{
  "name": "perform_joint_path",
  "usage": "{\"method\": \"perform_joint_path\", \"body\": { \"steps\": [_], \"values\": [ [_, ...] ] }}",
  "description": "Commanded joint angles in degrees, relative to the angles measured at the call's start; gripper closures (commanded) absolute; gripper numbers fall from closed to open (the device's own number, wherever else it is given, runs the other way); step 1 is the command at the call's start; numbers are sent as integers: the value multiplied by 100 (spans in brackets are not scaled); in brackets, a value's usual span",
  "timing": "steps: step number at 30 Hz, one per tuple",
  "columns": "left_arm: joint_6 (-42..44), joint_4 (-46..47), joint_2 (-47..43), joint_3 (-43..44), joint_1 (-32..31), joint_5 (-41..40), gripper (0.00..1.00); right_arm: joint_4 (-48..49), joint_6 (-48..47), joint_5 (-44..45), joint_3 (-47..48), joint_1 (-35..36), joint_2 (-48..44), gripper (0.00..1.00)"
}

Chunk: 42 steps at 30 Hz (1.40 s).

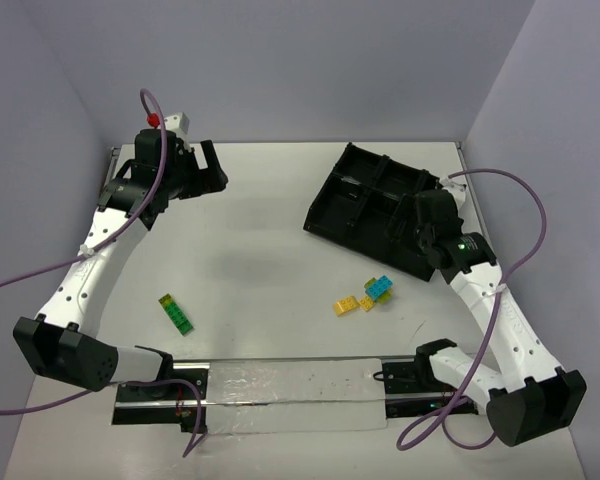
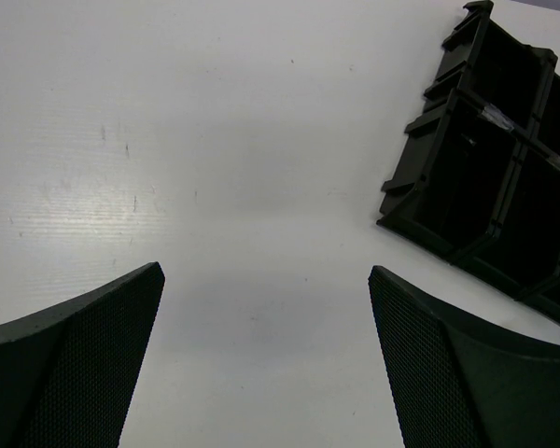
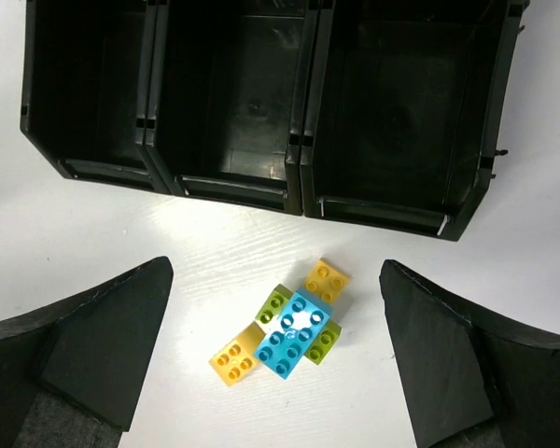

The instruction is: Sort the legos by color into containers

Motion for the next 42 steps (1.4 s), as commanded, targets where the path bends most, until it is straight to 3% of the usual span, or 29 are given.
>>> {"method": "perform_joint_path", "body": {
  "steps": [1, 9, 13, 15, 25, 33, 42],
  "values": [
    [-91, 235, -137, 46, 23, 85, 1, 11, 163, 105, -132, -7, -275, 0],
    [-93, 288, -64, -59, 23, 217, 1, 196, 1038, -331, -894, -16, -506, 5],
    [-137, 343, -188, -271, 23, 227, 1, 336, 1594, -585, -1353, -7, -611, 13],
    [-162, 444, -289, -415, 23, 218, 1, 328, 1847, -534, -1548, -7, -678, 22],
    [-119, 558, -142, -436, 23, 460, 1, 144, 2491, -543, -1990, 395, -900, 27],
    [-92, 591, -90, -493, 23, 446, 1, 236, 2412, -584, -1977, 640, -618, 40],
    [-84, 640, -107, -561, 23, 404, 1, 401, 2285, -596, -1984, 770, -284, 42]
  ]
}}
